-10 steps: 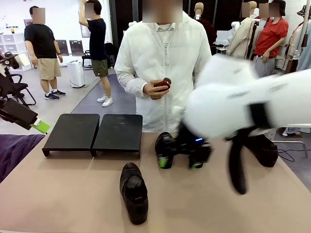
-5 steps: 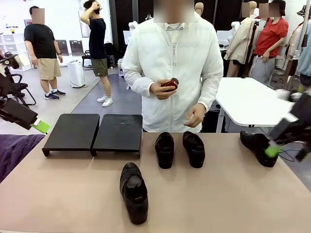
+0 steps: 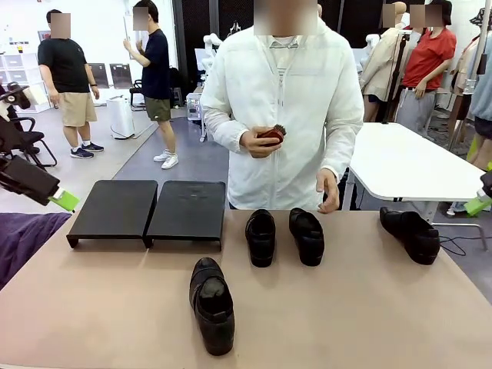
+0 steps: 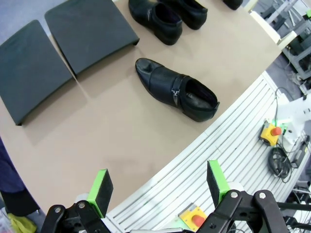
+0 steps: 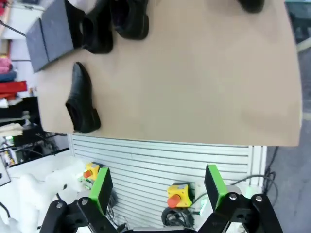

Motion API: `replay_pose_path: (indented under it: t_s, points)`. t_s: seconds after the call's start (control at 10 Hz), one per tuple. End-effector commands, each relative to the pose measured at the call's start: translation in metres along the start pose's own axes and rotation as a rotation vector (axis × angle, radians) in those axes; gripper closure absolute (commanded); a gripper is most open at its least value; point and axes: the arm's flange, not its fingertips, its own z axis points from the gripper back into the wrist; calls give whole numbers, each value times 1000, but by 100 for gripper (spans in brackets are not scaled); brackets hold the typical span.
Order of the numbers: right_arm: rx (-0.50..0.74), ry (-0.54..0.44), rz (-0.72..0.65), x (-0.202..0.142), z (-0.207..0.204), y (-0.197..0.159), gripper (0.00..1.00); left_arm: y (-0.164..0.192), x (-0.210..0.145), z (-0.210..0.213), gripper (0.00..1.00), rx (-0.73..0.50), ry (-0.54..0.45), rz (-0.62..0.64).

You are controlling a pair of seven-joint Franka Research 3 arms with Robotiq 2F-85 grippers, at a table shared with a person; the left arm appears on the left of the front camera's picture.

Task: Organize the shoes by placing them on the stand.
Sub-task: Pick up one Shoe and place it in the middle of the table, then place the Shoe from the middle of the table onto the Shoes Stand.

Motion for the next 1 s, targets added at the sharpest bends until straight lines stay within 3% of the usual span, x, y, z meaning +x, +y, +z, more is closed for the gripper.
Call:
replay_pose_path:
  t_s: [0.0,0.9]
  points:
    - [-14,33,33,3,-4,1,0,1,-1,-2,0,-10,-10,-11]
    - [-14,33,33,3,-4,1,0,0,0,0,0,0,0,0]
